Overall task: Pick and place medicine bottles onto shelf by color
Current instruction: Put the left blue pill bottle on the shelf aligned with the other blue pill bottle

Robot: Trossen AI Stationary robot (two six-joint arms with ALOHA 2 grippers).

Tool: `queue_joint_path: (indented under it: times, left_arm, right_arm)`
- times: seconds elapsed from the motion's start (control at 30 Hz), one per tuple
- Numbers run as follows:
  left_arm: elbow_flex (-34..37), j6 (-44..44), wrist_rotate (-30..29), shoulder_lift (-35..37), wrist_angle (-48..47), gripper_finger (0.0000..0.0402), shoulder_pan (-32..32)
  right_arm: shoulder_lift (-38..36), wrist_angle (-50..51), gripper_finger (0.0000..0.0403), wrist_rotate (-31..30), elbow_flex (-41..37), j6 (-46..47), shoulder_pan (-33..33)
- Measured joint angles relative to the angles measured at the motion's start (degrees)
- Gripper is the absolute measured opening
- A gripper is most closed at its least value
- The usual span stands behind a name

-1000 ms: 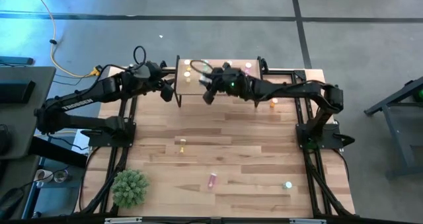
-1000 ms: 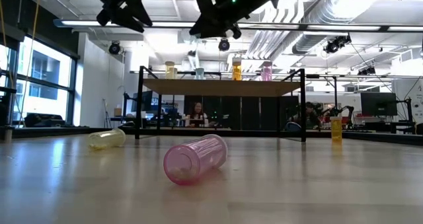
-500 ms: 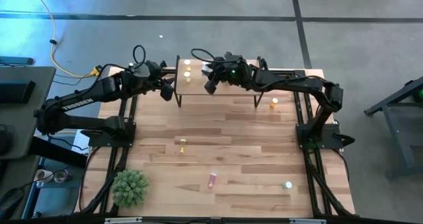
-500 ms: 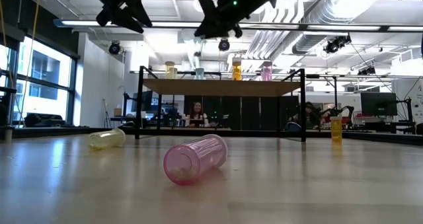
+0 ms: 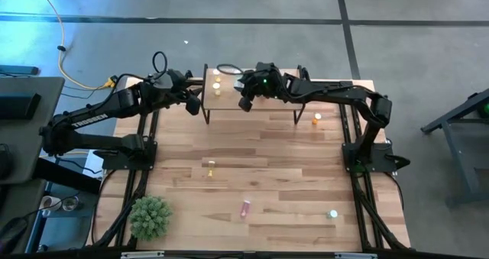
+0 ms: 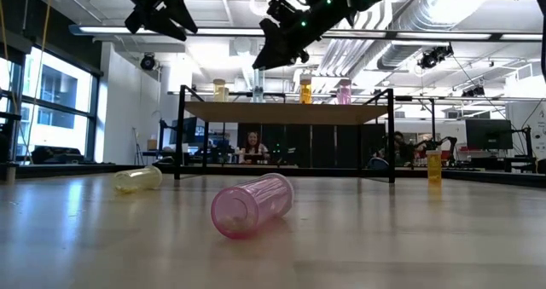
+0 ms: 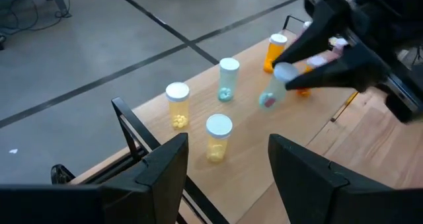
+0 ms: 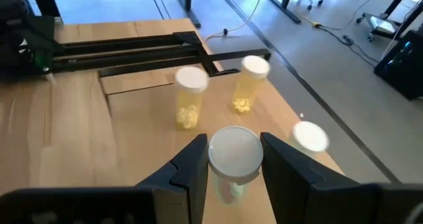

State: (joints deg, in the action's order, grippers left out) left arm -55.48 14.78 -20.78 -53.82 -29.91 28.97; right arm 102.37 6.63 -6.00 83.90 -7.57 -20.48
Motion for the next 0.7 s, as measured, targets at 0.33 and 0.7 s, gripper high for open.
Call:
queue_joint_path:
  times: [0.33,0.7]
  left_arm:
    - [0.0,0.0,-0.4,0.0,-0.09,0.0197,0.0]
    - [0.0,0.05,-0.42,0.0,-0.09,0.0197,0.0]
  right_arm:
    - [0.13,0.41,0.0113,4.06,0.0,-0.26,-0.95]
    - [1.91,0.64,0.0113,4.86,-0.07,-1.5,-0.88]
